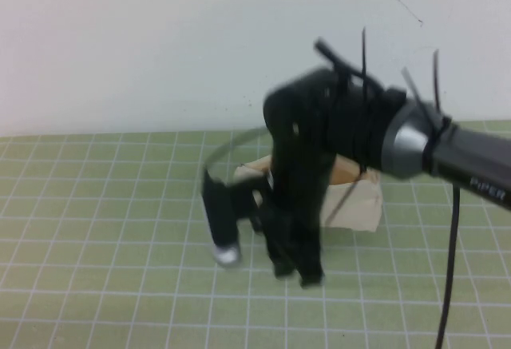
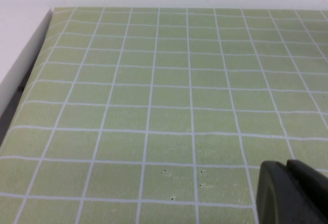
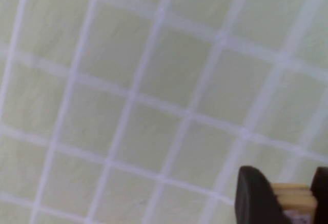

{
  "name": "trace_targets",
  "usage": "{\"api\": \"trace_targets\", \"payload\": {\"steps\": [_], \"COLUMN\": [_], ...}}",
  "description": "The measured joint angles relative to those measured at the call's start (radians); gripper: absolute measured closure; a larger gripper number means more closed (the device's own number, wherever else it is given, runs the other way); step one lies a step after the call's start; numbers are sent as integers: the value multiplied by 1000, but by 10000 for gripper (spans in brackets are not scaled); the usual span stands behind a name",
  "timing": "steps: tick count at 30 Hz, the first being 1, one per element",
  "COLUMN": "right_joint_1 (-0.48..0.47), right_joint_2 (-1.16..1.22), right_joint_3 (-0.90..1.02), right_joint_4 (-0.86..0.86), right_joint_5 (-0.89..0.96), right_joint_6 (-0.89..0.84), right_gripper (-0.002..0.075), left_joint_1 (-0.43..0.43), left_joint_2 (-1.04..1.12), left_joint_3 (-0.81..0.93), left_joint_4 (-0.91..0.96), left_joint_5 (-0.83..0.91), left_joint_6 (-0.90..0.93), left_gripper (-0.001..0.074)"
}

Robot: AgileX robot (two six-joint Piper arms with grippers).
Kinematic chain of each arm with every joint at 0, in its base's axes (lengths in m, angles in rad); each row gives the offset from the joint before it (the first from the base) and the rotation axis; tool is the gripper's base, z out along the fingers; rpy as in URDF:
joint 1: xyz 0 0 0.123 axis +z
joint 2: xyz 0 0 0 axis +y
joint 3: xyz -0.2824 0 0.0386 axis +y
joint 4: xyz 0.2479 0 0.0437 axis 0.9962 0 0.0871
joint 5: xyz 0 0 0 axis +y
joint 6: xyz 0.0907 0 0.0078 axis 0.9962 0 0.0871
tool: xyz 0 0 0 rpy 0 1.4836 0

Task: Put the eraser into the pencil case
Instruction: Pick up the eraser from the table, then place the eraser on the pencil case

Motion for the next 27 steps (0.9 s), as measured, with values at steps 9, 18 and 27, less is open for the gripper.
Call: {"api": "trace_targets", "payload": {"steps": [9, 18, 27], "right_joint_1": [-11, -131, -153], "right_joint_2": [0, 43, 59], "right_joint_3": [-297, -307, -307], "right_joint_4": [-109, -141, -132], "right_joint_5": [9, -115, -160], "right_joint_6": [71, 219, 371], "right_gripper": [522, 522, 283], "left_joint_1": [0, 0, 0], "left_joint_2": [0, 0, 0], "left_joint_3": [0, 0, 0], "left_joint_4": [0, 0, 0], "left_joint_5": [0, 0, 0], "left_joint_6": [0, 0, 0], "left_gripper": [736, 736, 736]}}
